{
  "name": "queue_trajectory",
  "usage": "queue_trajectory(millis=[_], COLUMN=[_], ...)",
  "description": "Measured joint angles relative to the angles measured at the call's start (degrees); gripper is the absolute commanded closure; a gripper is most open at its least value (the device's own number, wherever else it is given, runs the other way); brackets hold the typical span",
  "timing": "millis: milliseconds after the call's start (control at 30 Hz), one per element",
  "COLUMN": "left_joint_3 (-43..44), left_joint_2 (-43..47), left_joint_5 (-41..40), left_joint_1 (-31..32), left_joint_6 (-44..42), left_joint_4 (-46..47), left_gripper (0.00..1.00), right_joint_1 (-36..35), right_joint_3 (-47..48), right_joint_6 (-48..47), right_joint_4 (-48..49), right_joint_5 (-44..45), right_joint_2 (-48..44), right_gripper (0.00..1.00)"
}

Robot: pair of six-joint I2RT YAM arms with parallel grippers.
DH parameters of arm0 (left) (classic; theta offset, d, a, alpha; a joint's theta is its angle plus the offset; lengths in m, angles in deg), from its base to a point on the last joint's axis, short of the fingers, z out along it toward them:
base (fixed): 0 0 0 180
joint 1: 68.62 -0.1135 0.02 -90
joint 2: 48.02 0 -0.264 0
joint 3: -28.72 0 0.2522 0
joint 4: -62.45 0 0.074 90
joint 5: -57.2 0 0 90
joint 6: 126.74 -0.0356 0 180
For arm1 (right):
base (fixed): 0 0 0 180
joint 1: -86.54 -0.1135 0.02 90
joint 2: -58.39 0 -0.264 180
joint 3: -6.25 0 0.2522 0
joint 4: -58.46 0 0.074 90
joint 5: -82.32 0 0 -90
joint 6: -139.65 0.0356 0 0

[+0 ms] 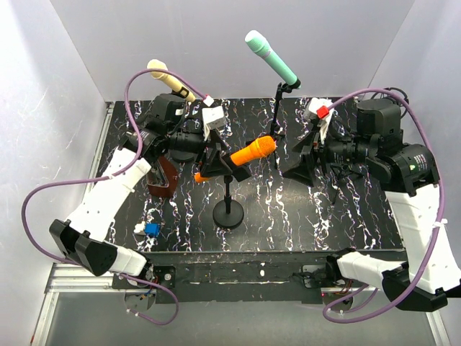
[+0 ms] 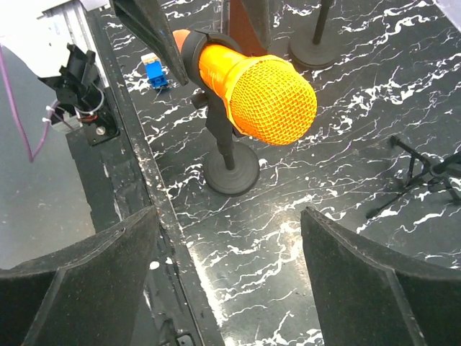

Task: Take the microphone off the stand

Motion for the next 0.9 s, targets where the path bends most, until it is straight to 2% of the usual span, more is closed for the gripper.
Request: queue_trajectory(millis=[300,500,800,900], left_joint_3=[-5.7,0.4,2.8,2.8], left_joint_2=[1.8,-1.6,-2.4,-2.4], left_joint_5=[1.2,1.4,1.6,1.6], left_joint_1=[0.0,0.0,0.6,0.9], left_joint_6=[2.0,2.5,-0.2,0.0], left_joint_4=[7.1,5.4,0.9,1.1], left_gripper=[0.12,0.16,0.03,0.02], right_joint_1=[-0.1,-0.2,-0.5,-0.5], right_joint_3=[0.0,-5.7,-7.1,-7.1], right_joint_6=[-3.4,0.3,3.9,4.6], right_joint_4=[-1.1,10.6,20.0,21.2], right_joint_5=[-4.2,-5.5,-8.8,-8.7], right_joint_2=[2.4,2.1,4.6,4.9], right_gripper=[0.13,0.10,0.13,0.10])
